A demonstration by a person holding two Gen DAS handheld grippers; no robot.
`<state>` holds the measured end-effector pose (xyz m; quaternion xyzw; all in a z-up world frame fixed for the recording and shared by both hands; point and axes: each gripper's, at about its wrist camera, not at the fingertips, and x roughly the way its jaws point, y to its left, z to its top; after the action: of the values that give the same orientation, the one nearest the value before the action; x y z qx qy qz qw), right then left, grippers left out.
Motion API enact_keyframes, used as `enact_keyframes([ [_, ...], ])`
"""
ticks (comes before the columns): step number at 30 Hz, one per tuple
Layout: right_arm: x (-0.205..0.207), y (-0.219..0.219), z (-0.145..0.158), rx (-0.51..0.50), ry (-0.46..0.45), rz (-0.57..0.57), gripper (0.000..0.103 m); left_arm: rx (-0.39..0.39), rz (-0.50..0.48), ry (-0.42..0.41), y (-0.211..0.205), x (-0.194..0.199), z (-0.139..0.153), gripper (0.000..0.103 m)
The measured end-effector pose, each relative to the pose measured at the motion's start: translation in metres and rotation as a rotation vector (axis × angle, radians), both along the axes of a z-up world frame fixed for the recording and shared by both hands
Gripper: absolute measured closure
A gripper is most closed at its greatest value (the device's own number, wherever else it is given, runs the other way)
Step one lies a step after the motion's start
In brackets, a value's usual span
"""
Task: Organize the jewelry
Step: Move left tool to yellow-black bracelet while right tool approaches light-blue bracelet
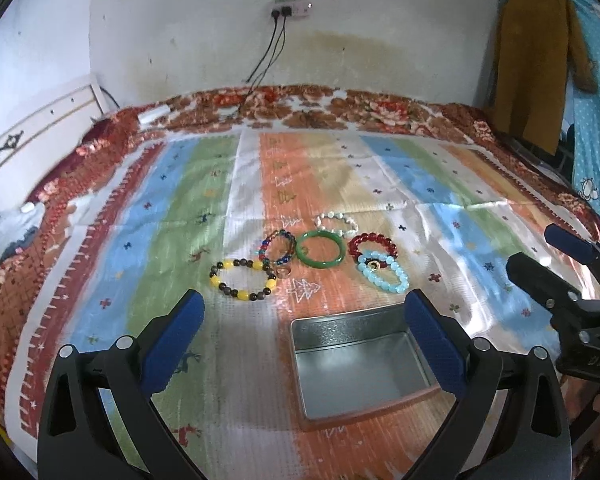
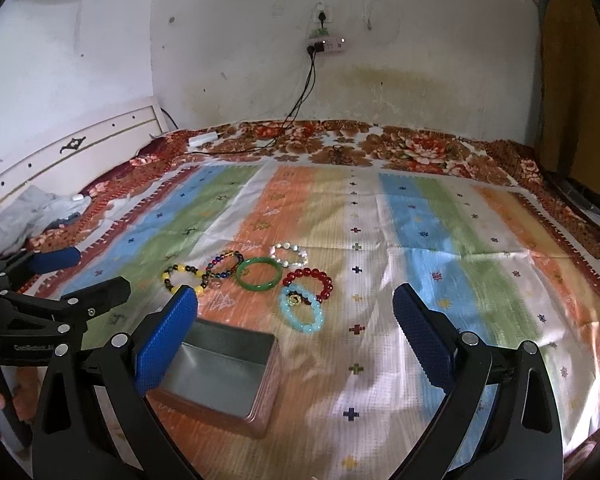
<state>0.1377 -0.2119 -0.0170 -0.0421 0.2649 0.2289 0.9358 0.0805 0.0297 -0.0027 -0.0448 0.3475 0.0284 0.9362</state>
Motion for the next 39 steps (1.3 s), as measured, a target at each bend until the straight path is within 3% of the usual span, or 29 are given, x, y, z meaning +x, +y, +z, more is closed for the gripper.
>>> enact_keyframes([
  [8,0.026,-0.003,0.0,0.035,0.057,0.004,0.004,0.017,0.023,0.012,0.011,0.022,0.001,0.006],
  [18,0.059,0.001,0.001,0.003,0.109,0.028,0.004,0.031,0.073,0.057,0.034,0.055,-0.002,0.006],
  [21,0.072,0.001,-0.001,-0.007,0.138,0.024,0.004,0.004,0.096,0.075,0.048,0.064,-0.003,0.006],
  [39,0.136,0.021,-0.049,-0.195,0.39,-0.003,0.004,0.014,0.159,0.217,0.084,0.108,-0.031,0.006],
])
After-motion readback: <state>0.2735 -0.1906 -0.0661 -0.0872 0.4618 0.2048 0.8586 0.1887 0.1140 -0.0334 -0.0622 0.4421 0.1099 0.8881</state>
